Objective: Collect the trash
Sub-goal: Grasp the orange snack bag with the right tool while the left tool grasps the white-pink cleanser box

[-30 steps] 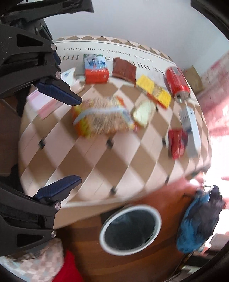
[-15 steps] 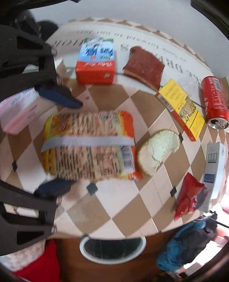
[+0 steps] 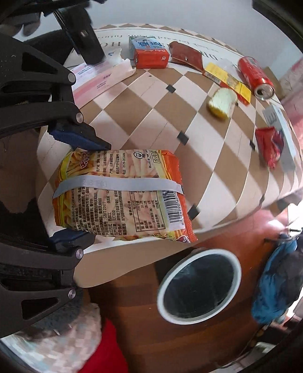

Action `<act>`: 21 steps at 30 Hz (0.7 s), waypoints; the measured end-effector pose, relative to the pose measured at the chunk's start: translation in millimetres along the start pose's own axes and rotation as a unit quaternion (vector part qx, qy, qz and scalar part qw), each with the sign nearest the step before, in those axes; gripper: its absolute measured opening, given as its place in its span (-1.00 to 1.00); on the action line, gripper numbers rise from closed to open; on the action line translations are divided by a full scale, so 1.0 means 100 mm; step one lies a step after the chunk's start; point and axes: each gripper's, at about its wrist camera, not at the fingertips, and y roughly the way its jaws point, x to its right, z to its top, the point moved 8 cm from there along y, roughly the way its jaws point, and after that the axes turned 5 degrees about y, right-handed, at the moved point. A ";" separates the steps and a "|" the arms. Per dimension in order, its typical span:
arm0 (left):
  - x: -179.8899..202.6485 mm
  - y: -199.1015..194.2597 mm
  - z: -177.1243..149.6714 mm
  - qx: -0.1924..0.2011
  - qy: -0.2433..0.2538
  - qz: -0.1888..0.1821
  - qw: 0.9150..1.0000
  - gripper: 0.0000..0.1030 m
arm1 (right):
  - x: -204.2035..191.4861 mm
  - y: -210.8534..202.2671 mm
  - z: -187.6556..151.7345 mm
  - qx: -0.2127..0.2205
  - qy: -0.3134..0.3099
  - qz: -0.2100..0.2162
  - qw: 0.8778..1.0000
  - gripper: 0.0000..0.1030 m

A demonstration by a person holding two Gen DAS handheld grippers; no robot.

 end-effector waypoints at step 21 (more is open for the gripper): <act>-0.77 0.10 0.05 0.008 0.137 0.117 0.984 -0.03 | -0.35 0.06 -0.20 0.008 -0.028 0.009 1.000 0.59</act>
